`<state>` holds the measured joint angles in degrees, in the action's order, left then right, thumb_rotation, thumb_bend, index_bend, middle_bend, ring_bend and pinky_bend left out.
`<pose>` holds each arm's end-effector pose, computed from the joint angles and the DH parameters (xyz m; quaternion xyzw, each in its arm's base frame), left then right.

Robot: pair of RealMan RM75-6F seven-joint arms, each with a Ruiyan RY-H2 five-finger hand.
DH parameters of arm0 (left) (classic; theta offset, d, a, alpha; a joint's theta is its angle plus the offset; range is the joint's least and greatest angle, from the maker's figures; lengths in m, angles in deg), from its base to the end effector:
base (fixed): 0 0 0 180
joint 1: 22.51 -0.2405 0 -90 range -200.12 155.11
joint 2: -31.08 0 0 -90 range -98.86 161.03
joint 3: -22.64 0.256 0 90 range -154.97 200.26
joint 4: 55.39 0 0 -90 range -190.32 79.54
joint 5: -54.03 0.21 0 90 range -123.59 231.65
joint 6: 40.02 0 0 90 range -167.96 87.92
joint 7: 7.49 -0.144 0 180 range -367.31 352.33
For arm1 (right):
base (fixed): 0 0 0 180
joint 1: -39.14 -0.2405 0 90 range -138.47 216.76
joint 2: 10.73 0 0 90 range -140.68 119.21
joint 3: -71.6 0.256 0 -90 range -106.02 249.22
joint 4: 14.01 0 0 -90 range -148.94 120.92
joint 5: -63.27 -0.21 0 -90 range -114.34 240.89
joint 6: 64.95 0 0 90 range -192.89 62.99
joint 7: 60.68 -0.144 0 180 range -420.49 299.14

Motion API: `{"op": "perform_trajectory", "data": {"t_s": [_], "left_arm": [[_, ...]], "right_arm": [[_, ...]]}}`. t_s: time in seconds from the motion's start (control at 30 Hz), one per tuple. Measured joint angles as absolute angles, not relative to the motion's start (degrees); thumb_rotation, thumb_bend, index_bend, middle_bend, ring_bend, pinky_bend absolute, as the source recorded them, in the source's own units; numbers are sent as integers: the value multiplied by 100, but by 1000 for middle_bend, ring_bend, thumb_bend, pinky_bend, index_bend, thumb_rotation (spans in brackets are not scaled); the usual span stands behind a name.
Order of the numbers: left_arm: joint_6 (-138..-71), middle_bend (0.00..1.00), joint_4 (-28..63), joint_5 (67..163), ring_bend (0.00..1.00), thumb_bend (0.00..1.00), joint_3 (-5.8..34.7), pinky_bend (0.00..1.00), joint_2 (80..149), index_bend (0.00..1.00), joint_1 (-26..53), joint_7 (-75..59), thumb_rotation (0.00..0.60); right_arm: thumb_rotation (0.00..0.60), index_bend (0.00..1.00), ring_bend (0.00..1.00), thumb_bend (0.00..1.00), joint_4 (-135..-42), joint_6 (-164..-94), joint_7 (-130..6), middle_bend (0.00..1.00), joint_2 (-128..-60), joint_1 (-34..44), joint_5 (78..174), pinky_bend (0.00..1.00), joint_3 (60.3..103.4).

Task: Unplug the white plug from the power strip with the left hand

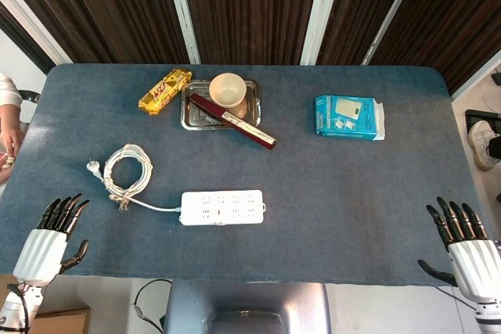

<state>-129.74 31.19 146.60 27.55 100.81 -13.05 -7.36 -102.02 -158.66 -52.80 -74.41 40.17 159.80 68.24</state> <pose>-0.2979 0.1767 0.1228 -0.6539 -0.3518 -0.4150 0.5257 -0.3161 -0.1251 0.1624 0.6580 -0.3025 0.3414 0.5991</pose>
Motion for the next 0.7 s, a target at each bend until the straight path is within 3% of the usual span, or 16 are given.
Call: {"op": "perform_trajectory", "data": {"t_s": [0.33, 0.7], "left_arm": [[-12797, 0, 2952, 15253, 0, 391, 2823, 80, 10569, 0, -1150, -719, 600], [-11223, 0, 3307, 15442, 0, 373, 2489, 74, 12002, 0, -275, -2515, 600]], "right_arm": [[600, 0, 0, 224, -10221, -15588, -5074, 0, -7584, 3880, 16148, 0, 6827], [600, 0, 0, 224, -10572, -15128, -4808, 0, -7604, 3546, 16262, 0, 6891]]}}
